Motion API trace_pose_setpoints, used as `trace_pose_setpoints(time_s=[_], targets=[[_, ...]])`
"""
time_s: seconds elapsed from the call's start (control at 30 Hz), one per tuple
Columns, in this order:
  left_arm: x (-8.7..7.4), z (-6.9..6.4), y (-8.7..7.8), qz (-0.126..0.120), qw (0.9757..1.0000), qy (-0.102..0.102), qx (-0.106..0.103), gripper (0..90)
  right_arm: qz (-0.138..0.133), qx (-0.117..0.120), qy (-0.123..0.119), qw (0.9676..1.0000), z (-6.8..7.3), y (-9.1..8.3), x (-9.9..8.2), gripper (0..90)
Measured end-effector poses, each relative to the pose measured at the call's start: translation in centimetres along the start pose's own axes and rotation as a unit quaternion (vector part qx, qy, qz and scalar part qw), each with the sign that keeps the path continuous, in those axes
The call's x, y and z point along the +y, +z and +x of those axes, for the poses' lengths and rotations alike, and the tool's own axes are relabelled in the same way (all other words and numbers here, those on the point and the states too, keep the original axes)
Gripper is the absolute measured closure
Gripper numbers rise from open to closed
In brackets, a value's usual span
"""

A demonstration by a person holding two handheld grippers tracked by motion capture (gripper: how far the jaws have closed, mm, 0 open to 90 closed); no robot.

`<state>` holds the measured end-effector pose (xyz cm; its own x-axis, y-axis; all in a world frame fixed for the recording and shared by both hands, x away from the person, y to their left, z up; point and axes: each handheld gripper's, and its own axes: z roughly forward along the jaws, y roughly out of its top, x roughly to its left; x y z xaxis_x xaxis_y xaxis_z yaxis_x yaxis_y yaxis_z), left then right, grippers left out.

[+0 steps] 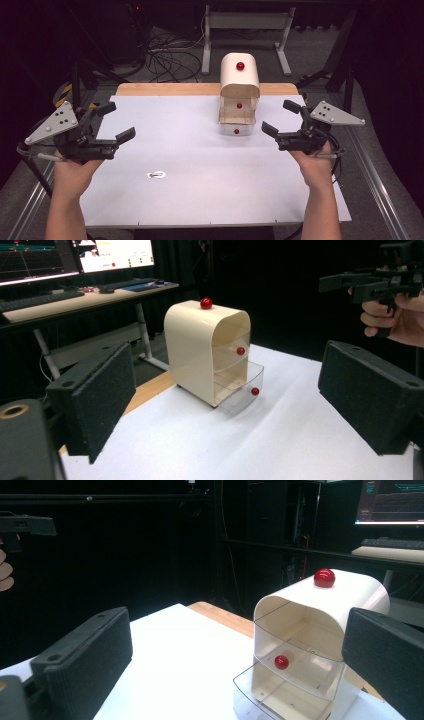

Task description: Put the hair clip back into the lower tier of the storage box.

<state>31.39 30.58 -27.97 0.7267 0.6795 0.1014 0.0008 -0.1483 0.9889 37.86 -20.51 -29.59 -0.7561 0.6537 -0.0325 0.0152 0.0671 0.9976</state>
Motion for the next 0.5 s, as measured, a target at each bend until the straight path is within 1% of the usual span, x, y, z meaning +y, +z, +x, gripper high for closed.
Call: trace_pose_setpoints(time_s=[0.1, 0.13, 0.17, 0.23, 0.27, 0.33, 0.4, 0.5], targets=[[-0.15, 0.0, 0.15, 0.005, 1.0, 0.002, -0.004, 12.1, 0.002, -0.001, -0.001, 1.0, 0.0, 0.01, -0.03, 0.5], [-0.26, 0.04, 0.3, 0.013, 0.9999, 0.005, -0.008, 13.8, 0.001, -0.002, 0.001, 1.0, 0.0, 0.05, -0.05, 0.5], [-0.26, 0.04, 0.3, 0.013, 0.9999, 0.005, -0.008, 14.7, 0.003, -0.003, -0.001, 1.0, -0.04, 0.04, -0.07, 0.5], [-0.46, 0.03, 0.55, 0.025, 0.9996, 0.009, -0.012, 16.0, 0.003, -0.005, 0.002, 1.0, -0.07, 0.03, -0.1, 0.5], [-0.46, 0.03, 0.55, 0.025, 0.9996, 0.009, -0.012, 16.2, 0.004, -0.005, 0.001, 1.0, -0.11, 0.01, -0.12, 0.5], [-0.65, 0.07, 0.71, 0.036, 0.9992, 0.008, -0.014, 17.6, 0.005, -0.007, 0.002, 1.0, -0.12, 0.01, -0.13, 0.5], [-0.71, 0.11, 0.76, 0.038, 0.9991, 0.011, -0.014, 18.1, 0.005, -0.007, 0.002, 1.0, -0.12, 0.02, -0.14, 0.6], [-0.93, 0.17, 0.88, 0.053, 0.9984, 0.013, -0.018, 20.0, 0.007, -0.01, 0.003, 0.9999, -0.1, 0.07, -0.18, 0.7]])
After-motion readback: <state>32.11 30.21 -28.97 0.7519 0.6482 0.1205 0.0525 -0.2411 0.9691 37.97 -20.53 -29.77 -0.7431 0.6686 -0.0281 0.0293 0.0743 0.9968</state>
